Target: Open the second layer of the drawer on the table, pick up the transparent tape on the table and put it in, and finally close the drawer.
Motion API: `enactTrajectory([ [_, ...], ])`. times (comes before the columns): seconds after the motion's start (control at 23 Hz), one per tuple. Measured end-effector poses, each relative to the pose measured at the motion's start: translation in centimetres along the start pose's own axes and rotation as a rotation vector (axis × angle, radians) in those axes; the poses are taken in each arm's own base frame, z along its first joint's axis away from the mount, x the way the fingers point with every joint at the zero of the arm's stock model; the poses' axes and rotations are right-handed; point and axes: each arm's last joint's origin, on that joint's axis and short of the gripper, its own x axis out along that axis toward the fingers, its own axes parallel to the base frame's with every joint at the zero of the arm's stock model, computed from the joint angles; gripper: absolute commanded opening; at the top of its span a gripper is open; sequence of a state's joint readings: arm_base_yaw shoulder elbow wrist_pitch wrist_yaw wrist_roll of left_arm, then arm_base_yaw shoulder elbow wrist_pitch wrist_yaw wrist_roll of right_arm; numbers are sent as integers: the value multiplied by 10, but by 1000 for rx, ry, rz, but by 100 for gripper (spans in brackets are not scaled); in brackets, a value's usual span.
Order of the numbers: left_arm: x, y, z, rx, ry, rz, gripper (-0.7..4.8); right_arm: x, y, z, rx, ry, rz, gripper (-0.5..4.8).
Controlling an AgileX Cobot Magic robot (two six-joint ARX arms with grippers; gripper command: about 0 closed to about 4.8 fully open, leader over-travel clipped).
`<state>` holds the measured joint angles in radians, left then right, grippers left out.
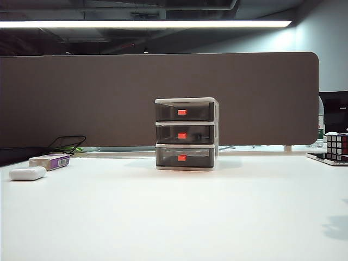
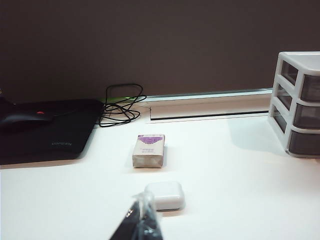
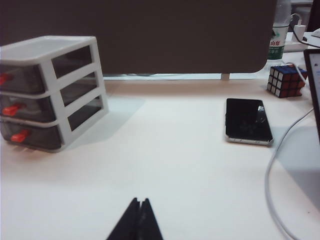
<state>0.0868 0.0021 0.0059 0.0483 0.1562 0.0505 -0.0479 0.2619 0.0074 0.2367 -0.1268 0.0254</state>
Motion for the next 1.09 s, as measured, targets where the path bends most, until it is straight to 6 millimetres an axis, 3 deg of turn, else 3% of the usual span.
enactTrajectory([
  [0.39,0,0,-7,-11,68,-4,-5,-1,-1,3,10,-30,-2,-5],
  [0.78,-1,-1,-10,-16,103,-6,-5,-17,2,10,-2,-133,0,-5],
  [1.09,-1,-1,-10,-17,106,-6,-5,-17,1,2,9,-58,-3,-5],
])
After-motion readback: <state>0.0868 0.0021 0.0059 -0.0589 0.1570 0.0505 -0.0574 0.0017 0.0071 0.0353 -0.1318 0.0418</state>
